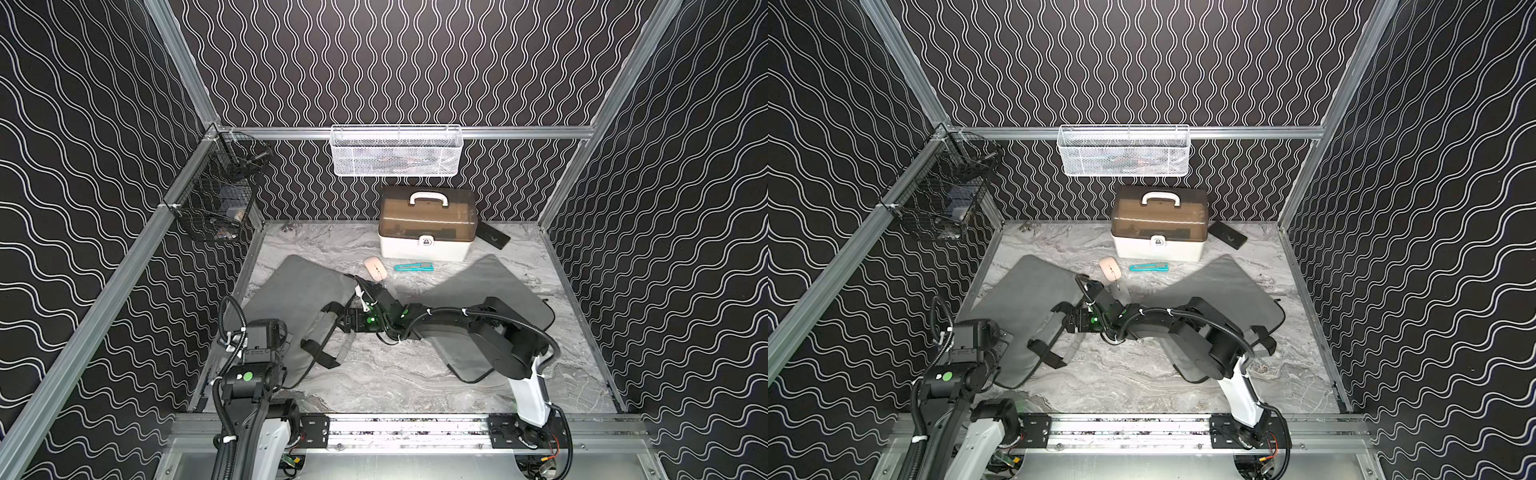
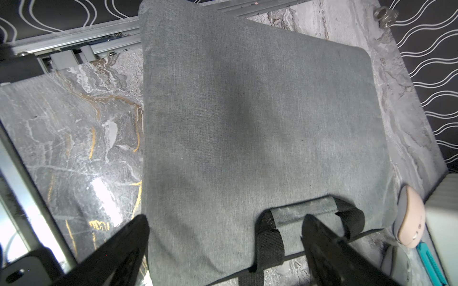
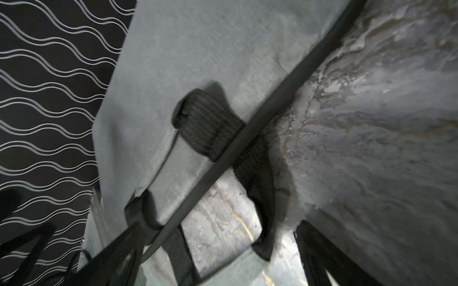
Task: Put the mouse into the laptop bag
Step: Adjust the zippered laptop bag at the center of the board.
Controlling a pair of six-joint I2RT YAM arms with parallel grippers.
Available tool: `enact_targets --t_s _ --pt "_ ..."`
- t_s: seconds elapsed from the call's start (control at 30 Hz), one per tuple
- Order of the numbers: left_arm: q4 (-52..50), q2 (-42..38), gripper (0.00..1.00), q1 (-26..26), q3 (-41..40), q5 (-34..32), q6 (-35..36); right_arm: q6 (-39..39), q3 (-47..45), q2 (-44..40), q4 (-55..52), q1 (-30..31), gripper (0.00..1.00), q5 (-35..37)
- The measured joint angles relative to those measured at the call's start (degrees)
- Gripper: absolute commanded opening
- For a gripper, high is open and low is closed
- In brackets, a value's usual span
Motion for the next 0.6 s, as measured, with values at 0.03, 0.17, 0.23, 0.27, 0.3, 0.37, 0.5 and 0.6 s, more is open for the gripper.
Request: enact_targets --t_s 0.03,0.17,0.23,0.27,0.3,0.37,0.5,0.6 --pt "-0.24 -0.87 0.99 0.0 -0.15 0.17 -0.26 0.02 1.16 0.96 -0.68 0.0 0.97 0.0" --pt "-1.49 -3.06 0.99 0.0 -0.04 2.14 -1.01 0.02 5.97 4.09 -1.77 -0.09 0.98 0.76" --pt "-2.89 -3.54 0.99 0.0 1.29 3.28 -1.2 0.0 8.02 5.55 -1.95 -0.07 0.97 0.85" --pt "-3.56 -3.65 0.99 0.0 2.05 3.63 -1.2 0.0 9.14 6.29 -2.14 -0.07 0.96 0.87" --pt "-4.35 -3.8 0.99 -0.02 3.23 3.93 -1.29 -0.02 10.51 7.34 -2.16 -0.09 0.95 1.11" --pt "-5.62 -4.09 0.99 -0.02 4.9 4.22 -1.42 0.0 12.76 9.03 -2.05 -0.24 0.89 1.46" --pt "-8.59 -4.04 0.99 -0.02 7.04 4.59 -1.99 0.37 15.93 11.63 -2.69 -1.25 0.58 1.36" --pt "-9.68 -3.43 0.99 -0.02 7.45 4.85 -2.29 0.59 15.89 11.76 -4.68 -2.25 0.24 1.68"
